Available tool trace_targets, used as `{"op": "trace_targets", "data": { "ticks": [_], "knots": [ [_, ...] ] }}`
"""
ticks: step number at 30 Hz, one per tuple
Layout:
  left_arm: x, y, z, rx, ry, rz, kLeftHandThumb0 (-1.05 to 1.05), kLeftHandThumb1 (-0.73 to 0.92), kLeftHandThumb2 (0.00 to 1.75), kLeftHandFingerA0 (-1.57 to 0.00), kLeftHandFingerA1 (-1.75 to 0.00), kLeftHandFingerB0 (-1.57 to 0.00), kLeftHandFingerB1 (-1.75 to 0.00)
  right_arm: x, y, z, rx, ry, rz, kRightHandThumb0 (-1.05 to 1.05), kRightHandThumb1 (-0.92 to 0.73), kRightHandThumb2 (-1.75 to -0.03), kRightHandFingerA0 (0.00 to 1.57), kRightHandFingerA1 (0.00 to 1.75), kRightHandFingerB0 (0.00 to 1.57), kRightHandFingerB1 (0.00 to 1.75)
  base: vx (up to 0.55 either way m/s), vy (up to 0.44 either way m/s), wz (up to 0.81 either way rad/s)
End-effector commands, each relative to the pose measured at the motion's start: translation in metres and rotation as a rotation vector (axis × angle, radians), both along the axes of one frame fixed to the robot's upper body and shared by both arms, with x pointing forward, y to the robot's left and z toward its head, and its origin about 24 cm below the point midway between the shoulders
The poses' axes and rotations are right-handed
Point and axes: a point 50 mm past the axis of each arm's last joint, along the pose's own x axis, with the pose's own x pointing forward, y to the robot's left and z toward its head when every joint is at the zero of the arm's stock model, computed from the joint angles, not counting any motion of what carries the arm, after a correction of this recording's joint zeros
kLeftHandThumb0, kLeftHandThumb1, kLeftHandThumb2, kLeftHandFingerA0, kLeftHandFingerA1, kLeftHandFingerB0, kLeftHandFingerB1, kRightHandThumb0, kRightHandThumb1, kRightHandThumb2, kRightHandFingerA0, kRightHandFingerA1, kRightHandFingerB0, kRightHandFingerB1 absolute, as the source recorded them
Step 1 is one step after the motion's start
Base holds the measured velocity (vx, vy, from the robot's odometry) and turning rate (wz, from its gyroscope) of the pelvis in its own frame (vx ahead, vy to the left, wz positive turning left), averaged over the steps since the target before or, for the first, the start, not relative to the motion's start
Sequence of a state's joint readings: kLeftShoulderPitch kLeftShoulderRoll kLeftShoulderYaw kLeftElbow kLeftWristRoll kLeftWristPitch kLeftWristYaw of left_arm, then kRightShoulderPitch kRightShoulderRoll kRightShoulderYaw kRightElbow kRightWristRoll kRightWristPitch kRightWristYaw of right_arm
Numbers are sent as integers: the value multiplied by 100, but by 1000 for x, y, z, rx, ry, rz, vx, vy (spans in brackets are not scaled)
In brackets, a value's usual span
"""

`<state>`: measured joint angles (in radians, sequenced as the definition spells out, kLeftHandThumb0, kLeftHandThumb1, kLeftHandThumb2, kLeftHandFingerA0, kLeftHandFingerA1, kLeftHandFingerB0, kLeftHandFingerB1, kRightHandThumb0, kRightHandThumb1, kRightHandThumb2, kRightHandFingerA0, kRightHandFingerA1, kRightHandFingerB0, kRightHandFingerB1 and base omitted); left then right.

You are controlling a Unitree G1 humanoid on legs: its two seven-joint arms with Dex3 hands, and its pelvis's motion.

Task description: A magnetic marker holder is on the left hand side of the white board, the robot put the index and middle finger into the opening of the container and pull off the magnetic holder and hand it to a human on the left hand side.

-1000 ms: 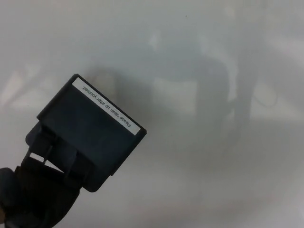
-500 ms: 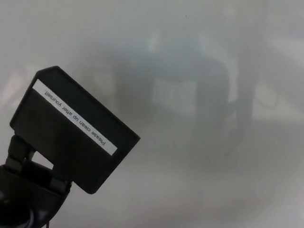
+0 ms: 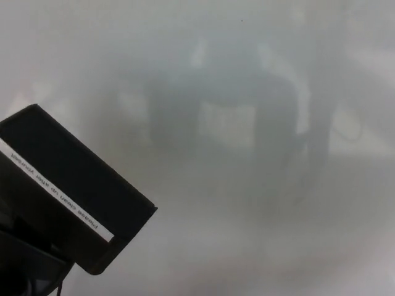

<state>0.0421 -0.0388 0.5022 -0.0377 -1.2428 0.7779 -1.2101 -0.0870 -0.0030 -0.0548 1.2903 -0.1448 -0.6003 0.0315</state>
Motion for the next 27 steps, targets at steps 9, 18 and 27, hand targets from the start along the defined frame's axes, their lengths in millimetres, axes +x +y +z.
{"op": "trace_targets", "data": {
  "ticks": [9, 18, 27],
  "knots": [
    [-3, 8, 6, -52, -87, -22, -82, 43, 55, -48, -38, -45, -41, 1, -5, 0, -13, 11, -21, -56, -79, -64, 49, 42, 19, 27, 0, 0, 0],
    [-16, 8, -3, -65, -52, -13, -82, 40, 54, -48, -37, -39, -42, -19, -6, -6, -13, 40, -26, -59, -76, -64, 55, 42, 19, 28, 0, 0, 0],
    [-25, 9, -9, -43, -46, -5, -87, 46, 55, -49, -36, -38, -40, -29, -6, -9, -6, 64, -24, -64, -63, -92, 47, 56, 15, 42, 0, 0, 0]
  ]
}}
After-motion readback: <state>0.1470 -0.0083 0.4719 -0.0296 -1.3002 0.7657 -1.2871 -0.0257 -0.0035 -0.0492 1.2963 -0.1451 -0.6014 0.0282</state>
